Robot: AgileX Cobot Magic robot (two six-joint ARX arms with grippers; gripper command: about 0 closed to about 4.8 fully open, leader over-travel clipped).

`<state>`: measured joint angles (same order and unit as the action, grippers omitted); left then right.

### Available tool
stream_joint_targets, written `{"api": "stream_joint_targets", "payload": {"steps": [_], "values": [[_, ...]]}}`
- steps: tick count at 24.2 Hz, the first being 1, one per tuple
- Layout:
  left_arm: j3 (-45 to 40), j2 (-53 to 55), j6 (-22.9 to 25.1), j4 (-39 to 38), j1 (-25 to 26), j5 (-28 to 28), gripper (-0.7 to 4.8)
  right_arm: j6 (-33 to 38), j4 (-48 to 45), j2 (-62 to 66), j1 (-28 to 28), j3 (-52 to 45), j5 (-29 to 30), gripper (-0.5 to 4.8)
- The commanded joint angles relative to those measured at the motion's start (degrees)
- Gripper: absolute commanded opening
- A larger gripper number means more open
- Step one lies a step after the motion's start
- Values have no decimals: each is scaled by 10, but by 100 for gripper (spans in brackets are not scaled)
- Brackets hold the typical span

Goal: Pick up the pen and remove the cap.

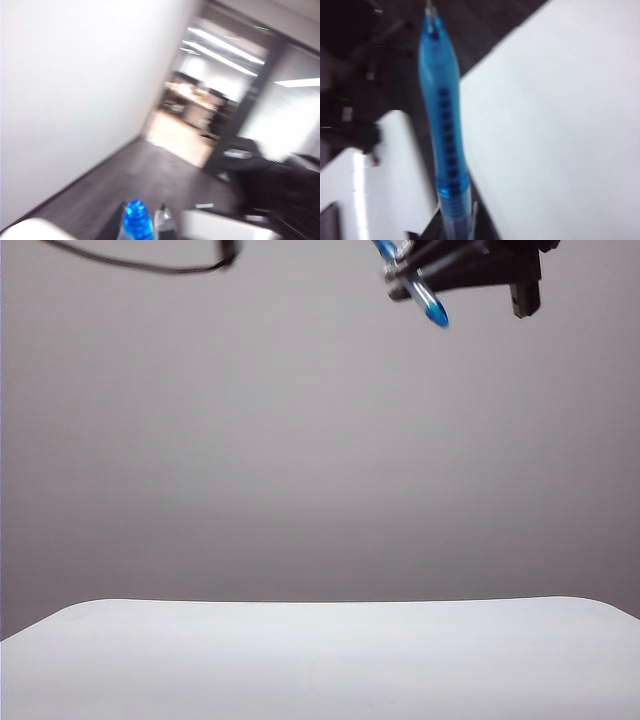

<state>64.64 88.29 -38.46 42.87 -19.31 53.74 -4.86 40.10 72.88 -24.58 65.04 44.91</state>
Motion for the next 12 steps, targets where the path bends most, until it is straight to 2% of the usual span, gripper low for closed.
{"api": "stream_joint_targets", "payload": {"steps": [1, 4, 7, 9, 10, 12], "values": [[2, -9, 50, -130, 40, -12, -5, 0, 4, -2, 0, 1, -84, -6], [2, -15, 146, -286, 59, -46, -5, 4, 6, 1, 0, 1, -154, -6], [2, -17, 267, -449, 59, -126, -5, 7, 9, 7, 0, 1, -198, -6], [2, -16, 345, -550, 50, -205, -5, 9, 13, 16, 0, 1, -224, -6], [2, -15, 397, -617, 33, -287, -5, 11, 19, 30, 0, 1, -247, -6], [2, -15, 422, -671, 24, -369, -5, 17, 22, 46, 0, 1, -273, -6]]}}
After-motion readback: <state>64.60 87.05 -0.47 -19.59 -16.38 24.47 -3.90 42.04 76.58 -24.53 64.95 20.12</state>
